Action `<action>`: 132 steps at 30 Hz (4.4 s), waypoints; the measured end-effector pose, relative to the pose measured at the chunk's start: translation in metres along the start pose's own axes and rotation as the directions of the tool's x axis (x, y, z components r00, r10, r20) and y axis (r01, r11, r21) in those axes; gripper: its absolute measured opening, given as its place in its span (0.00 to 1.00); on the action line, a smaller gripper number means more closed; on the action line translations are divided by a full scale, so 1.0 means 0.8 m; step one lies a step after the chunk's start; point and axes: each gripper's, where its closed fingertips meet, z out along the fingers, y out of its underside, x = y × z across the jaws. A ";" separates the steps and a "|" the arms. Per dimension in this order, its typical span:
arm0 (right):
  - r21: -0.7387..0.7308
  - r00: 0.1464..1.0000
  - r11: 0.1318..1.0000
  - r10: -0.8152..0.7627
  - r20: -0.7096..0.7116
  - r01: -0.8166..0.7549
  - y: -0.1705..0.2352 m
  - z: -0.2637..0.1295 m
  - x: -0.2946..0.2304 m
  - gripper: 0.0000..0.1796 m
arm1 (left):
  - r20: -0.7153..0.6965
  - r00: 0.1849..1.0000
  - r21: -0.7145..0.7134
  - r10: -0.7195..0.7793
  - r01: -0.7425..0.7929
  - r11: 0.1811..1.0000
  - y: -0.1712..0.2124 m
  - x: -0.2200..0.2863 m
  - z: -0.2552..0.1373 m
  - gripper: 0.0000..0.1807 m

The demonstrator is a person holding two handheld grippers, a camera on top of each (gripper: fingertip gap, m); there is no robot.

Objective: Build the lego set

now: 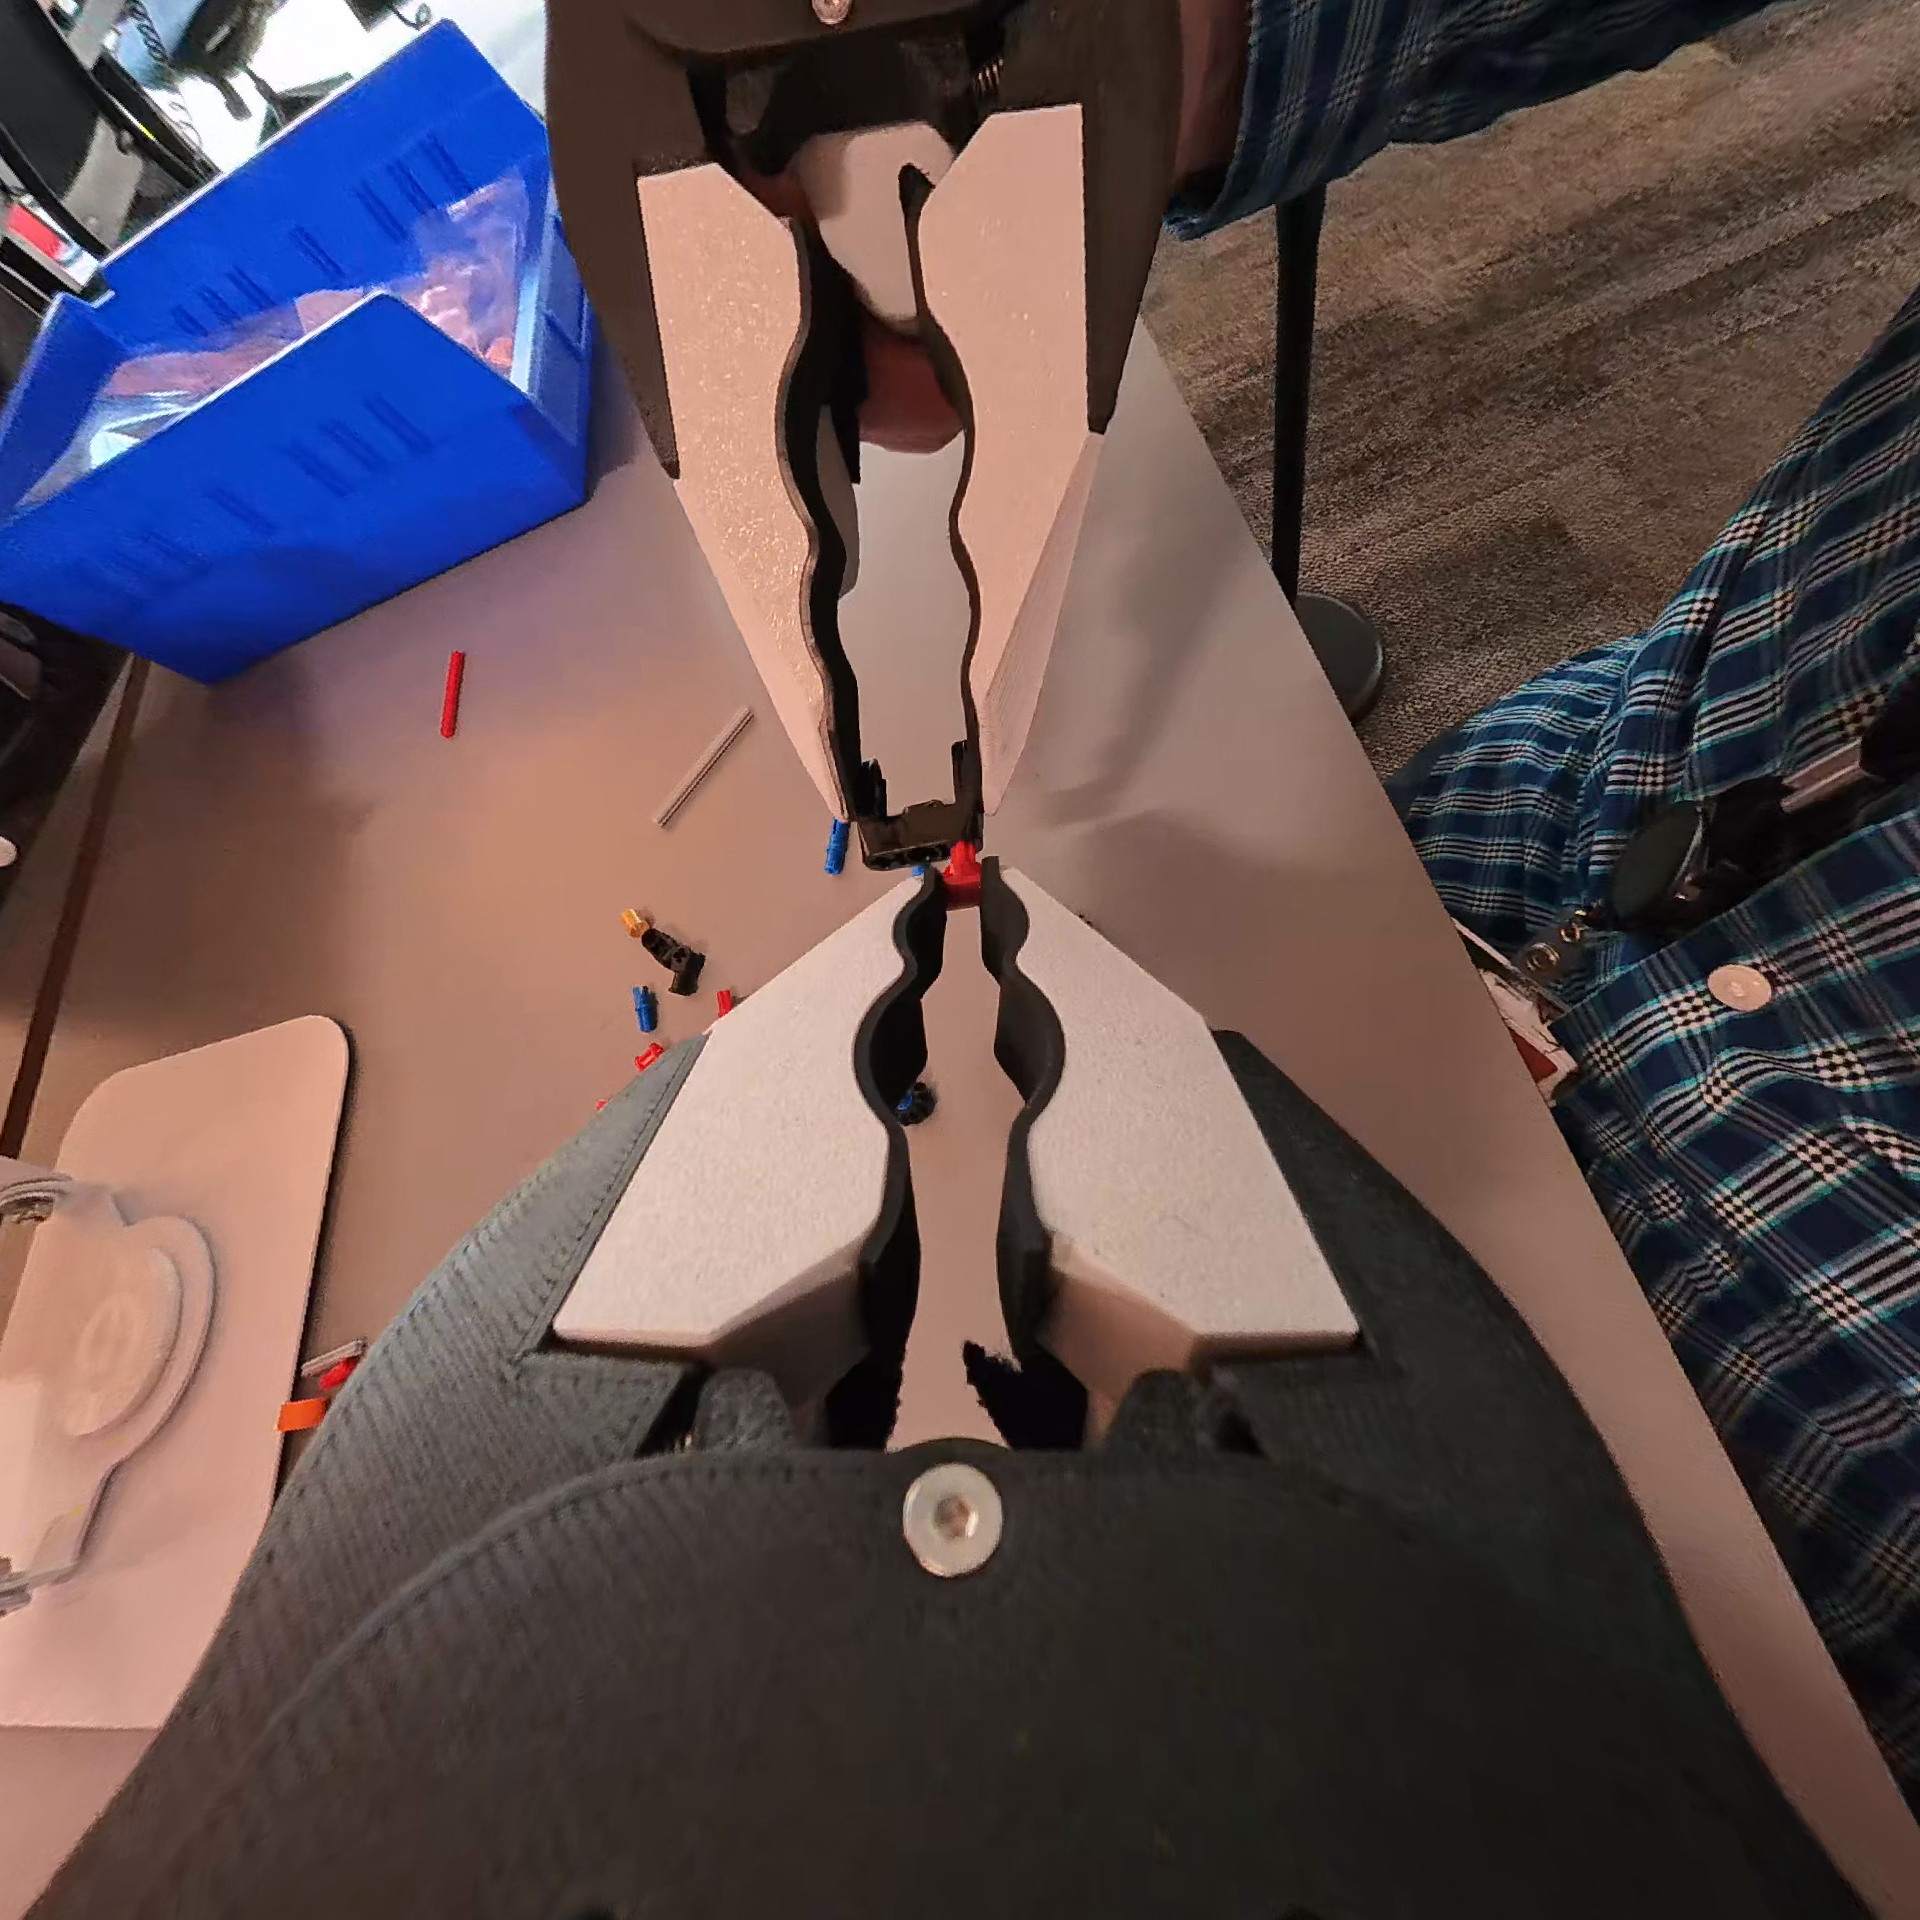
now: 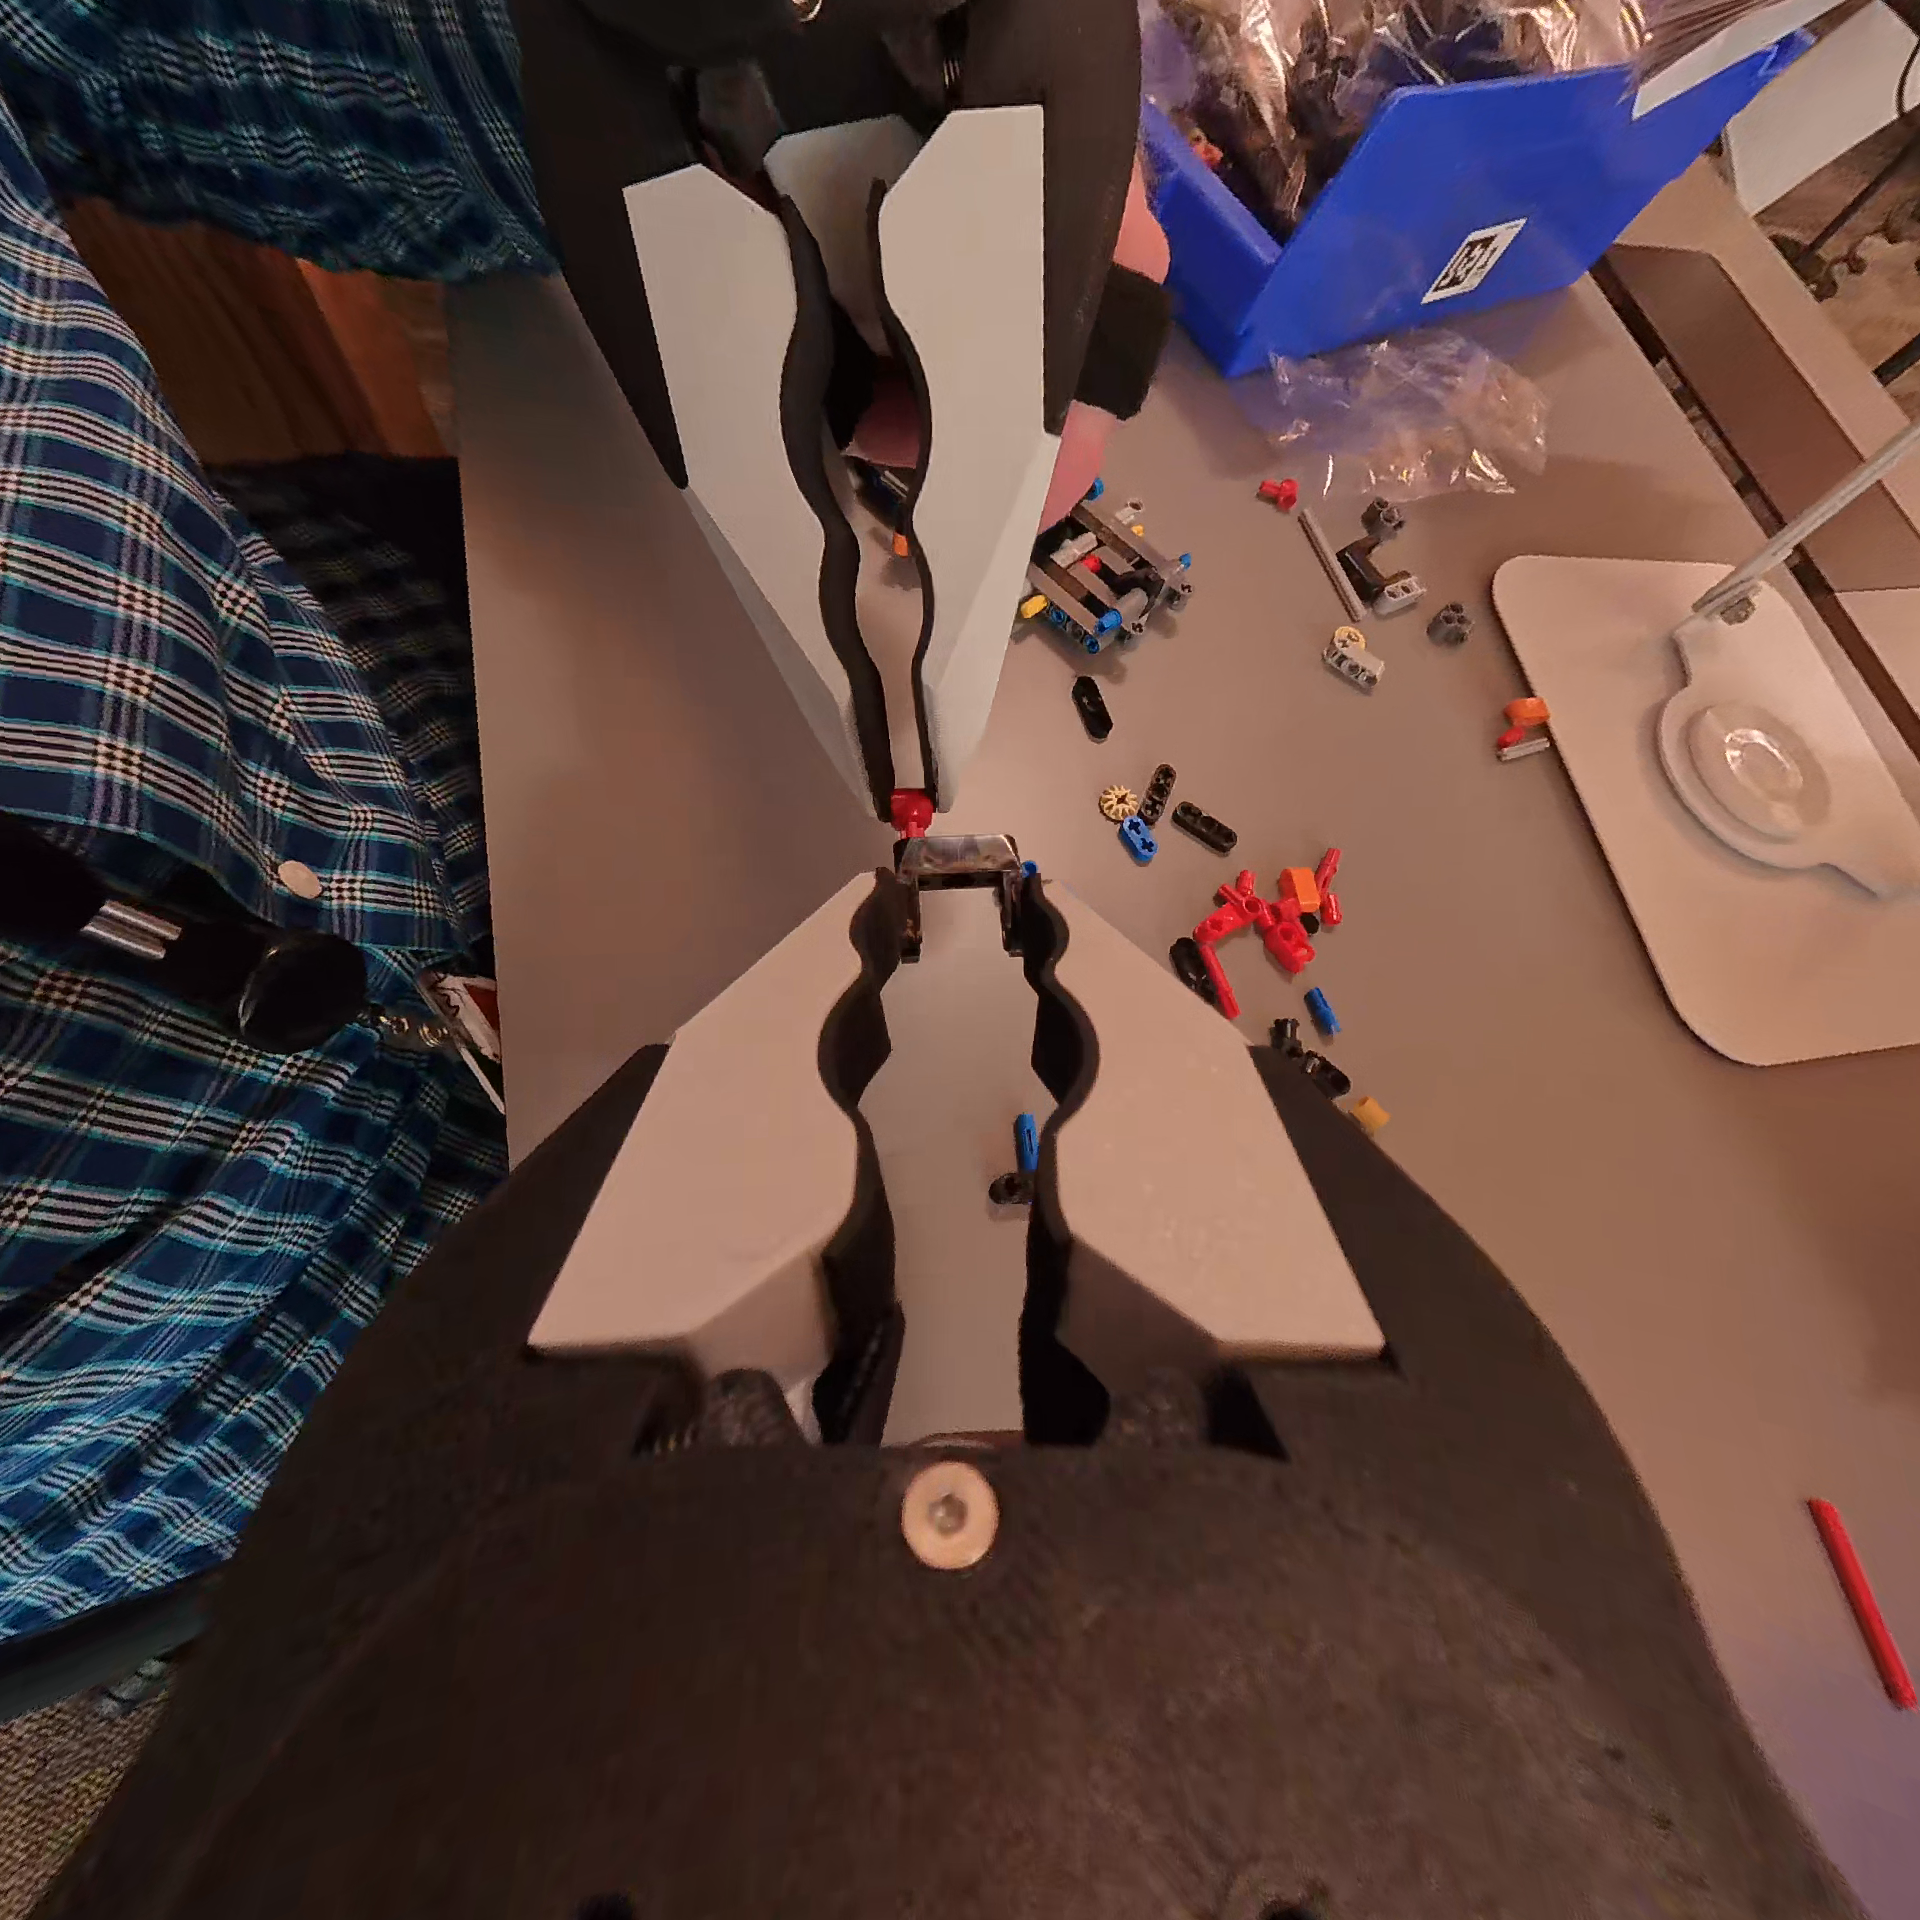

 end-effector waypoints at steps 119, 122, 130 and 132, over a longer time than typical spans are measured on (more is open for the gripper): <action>0.207 0.970 0.958 0.220 -0.099 -0.196 -0.021 -0.001 0.064 0.11 | 0.146 0.851 0.300 -0.505 0.448 0.842 0.013 -0.046 -0.069 0.03; 0.022 0.970 0.980 0.198 -0.143 -0.197 0.009 0.025 0.094 0.11 | 0.192 0.851 0.259 -0.488 0.436 0.862 0.028 -0.061 -0.073 0.03; -0.182 0.979 0.963 0.189 -0.073 -0.199 0.052 0.088 0.138 0.09 | 0.282 0.834 0.224 -0.474 0.424 0.878 0.063 -0.106 -0.096 0.03; -0.207 0.980 0.958 0.191 -0.054 -0.198 0.057 0.099 0.144 0.08 | 0.277 0.829 0.240 -0.487 0.431 0.870 0.066 -0.108 -0.098 0.03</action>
